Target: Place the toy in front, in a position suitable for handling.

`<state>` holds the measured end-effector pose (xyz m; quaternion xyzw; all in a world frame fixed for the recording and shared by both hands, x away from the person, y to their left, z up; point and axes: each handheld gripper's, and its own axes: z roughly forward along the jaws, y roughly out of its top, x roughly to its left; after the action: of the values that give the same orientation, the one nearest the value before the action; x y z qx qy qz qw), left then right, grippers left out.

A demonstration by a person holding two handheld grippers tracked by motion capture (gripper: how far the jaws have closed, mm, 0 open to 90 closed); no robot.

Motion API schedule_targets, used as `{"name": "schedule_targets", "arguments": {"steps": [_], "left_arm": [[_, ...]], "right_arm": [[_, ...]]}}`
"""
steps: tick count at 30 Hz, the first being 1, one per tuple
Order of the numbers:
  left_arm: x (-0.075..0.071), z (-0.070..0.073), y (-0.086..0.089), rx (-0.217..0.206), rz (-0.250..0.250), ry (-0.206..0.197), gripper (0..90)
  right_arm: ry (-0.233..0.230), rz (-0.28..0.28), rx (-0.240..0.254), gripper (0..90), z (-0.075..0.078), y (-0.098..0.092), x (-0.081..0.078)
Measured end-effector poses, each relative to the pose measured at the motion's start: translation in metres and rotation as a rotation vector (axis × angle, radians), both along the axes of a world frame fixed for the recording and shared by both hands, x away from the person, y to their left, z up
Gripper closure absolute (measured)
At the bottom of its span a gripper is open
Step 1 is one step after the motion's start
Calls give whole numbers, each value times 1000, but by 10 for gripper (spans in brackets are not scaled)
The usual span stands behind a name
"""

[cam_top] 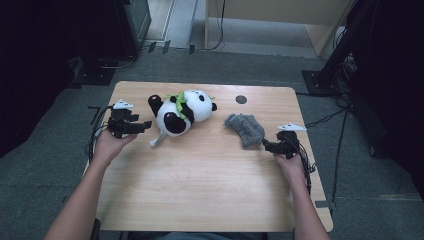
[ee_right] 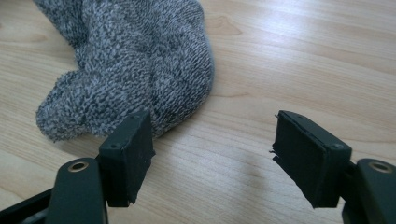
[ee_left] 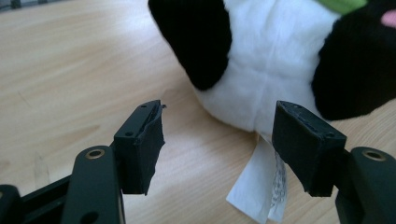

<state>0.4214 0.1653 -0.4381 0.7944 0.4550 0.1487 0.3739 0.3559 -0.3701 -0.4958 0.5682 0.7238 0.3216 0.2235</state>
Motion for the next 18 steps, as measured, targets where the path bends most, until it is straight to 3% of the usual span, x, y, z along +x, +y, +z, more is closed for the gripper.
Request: {"name": "schedule_targets", "arguments": {"steps": [1, 12, 18], "left_arm": [[4, 7, -4, 15, -10, -16, 338], [22, 33, -30, 28, -71, -33, 348], [34, 41, -46, 53, -112, -39, 352]], "right_arm": [[1, 2, -1, 298, -1, 0, 0], [49, 12, 2, 319, -17, -7, -1], [23, 3, -16, 342, -20, -9, -4]]}}
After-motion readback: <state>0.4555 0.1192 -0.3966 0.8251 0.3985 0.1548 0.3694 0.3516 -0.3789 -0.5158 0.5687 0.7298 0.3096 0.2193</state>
